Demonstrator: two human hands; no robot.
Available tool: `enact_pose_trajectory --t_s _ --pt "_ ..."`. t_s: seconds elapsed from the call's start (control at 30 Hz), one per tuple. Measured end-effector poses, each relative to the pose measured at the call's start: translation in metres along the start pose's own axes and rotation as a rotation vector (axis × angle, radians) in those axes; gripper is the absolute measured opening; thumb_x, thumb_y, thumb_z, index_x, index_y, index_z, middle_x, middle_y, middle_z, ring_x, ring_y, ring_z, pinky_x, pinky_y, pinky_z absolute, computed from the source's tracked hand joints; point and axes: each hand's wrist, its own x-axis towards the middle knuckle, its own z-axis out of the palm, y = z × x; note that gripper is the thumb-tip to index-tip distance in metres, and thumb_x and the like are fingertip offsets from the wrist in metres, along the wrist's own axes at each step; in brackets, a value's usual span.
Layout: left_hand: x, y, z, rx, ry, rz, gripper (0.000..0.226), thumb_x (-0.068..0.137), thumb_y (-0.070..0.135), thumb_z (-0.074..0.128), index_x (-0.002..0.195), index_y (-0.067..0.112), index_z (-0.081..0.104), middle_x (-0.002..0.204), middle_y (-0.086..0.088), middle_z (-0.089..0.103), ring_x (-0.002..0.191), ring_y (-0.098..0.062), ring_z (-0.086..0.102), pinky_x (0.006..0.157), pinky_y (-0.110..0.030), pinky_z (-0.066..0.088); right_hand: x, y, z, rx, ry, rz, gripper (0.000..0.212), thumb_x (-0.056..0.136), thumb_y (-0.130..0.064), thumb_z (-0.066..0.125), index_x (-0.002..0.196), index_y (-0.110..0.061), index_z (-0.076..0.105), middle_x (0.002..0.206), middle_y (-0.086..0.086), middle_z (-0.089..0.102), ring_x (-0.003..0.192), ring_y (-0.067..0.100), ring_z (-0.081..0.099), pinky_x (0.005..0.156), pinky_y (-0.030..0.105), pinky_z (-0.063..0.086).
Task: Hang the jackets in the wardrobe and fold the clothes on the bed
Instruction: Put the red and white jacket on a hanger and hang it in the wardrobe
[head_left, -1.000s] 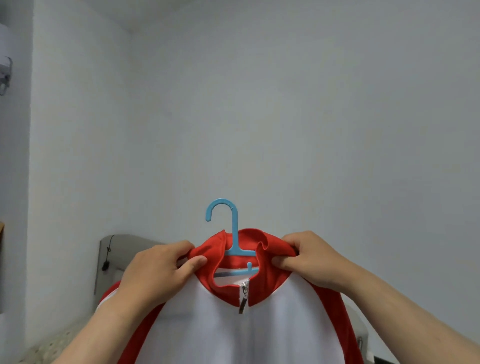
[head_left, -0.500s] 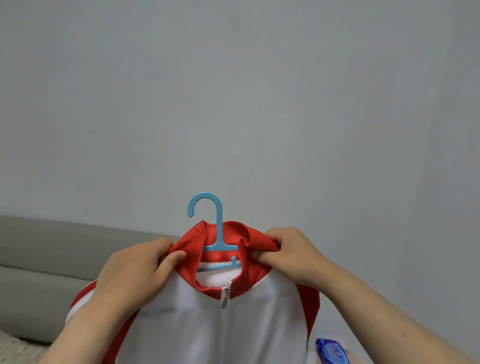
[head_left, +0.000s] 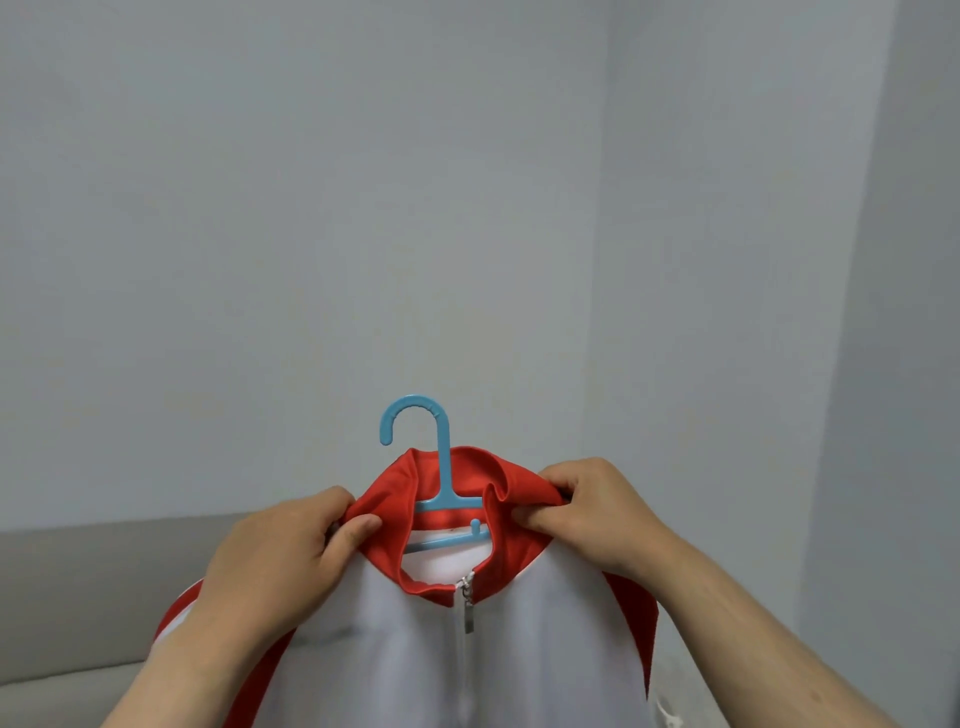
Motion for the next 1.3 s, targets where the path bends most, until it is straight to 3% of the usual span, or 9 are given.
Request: enact_pose_trajectory --t_s 0.17,0.27,0.37,0.5,0.77,0.9,0.97,1.13,1.3 --pt "0.012 0.073 0.019 -0.037 0.004 0.089 0.041 0.088 0.065 0.037 0.069 0.029 0.042 0.060 0.009 0.053 0.061 -0.009 0.050 0.053 -0.022 0.032 -0.030 0.034 -0.066 -0.023 0.071 0.019 0.014 0.078 -0.023 0.078 0.070 -0.013 0.071 0.063 0.004 0.063 0.059 0.005 0.053 0.061 0.028 0.043" --pt "0.017 0.116 0.034 -0.043 0.010 0.136 0.043 0.088 0.066 0.036 0.073 0.027 0.047 0.060 0.010 0.053 0.062 -0.010 0.051 0.054 -0.023 0.033 -0.052 0.057 -0.102 -0.037 0.113 0.019 0.012 0.079 -0.022 0.078 0.069 -0.017 0.072 0.060 -0.004 0.062 0.058 0.003 0.052 0.060 0.027 0.043" --pt "0.018 0.160 0.054 -0.050 0.003 0.189 0.046 0.088 0.067 0.033 0.075 0.026 0.049 0.062 0.010 0.054 0.064 -0.011 0.053 0.054 -0.024 0.033 -0.080 0.079 -0.136 -0.052 0.141 0.052 0.010 0.080 -0.023 0.077 0.071 -0.021 0.075 0.066 0.000 0.068 0.059 0.002 0.054 0.060 0.024 0.044" --pt "0.021 0.223 0.089 -0.065 -0.060 0.265 0.047 0.088 0.069 0.030 0.077 0.027 0.048 0.064 0.010 0.055 0.065 -0.009 0.053 0.053 -0.021 0.032 -0.124 0.113 -0.184 -0.057 0.185 0.144 0.016 0.080 -0.022 0.077 0.065 -0.021 0.071 0.058 -0.009 0.059 0.056 0.002 0.050 0.056 0.020 0.040" --pt "0.027 0.360 0.158 -0.282 -0.124 0.449 0.048 0.085 0.070 0.028 0.071 0.027 0.044 0.061 0.008 0.054 0.061 -0.008 0.052 0.052 -0.022 0.033 -0.219 0.159 -0.284 -0.213 0.364 0.325 0.023 0.078 -0.026 0.077 0.065 -0.012 0.065 0.056 -0.007 0.053 0.055 0.003 0.045 0.054 0.022 0.036" --pt "0.035 0.428 0.188 -0.400 -0.141 0.559 0.046 0.086 0.070 0.030 0.070 0.028 0.043 0.061 0.008 0.054 0.060 -0.007 0.051 0.052 -0.022 0.033 -0.262 0.165 -0.323 -0.261 0.478 0.411 0.017 0.079 -0.027 0.077 0.063 -0.026 0.070 0.060 -0.008 0.063 0.055 -0.002 0.053 0.054 0.013 0.042" --pt "0.040 0.462 0.203 -0.450 -0.154 0.612 0.047 0.085 0.070 0.027 0.071 0.028 0.044 0.062 0.008 0.055 0.061 -0.007 0.053 0.053 -0.022 0.035 -0.281 0.167 -0.342 -0.313 0.531 0.470 0.016 0.080 -0.028 0.078 0.065 -0.025 0.071 0.064 -0.005 0.067 0.058 0.000 0.056 0.057 0.017 0.045" --pt "0.050 0.536 0.240 -0.612 -0.187 0.721 0.047 0.085 0.071 0.028 0.071 0.029 0.044 0.062 0.009 0.055 0.062 -0.006 0.053 0.054 -0.020 0.035 -0.313 0.172 -0.376 -0.428 0.666 0.552 0.029 0.078 -0.026 0.079 0.055 -0.036 0.066 0.056 -0.014 0.060 0.054 -0.003 0.052 0.054 0.011 0.039" --pt "0.070 0.595 0.273 -0.734 -0.225 0.793 0.043 0.086 0.070 0.032 0.071 0.032 0.045 0.064 0.010 0.057 0.064 -0.004 0.054 0.053 -0.016 0.032 -0.320 0.183 -0.401 -0.519 0.796 0.619 0.013 0.078 -0.031 0.080 0.068 -0.035 0.073 0.065 -0.012 0.068 0.061 -0.001 0.061 0.057 0.013 0.045"
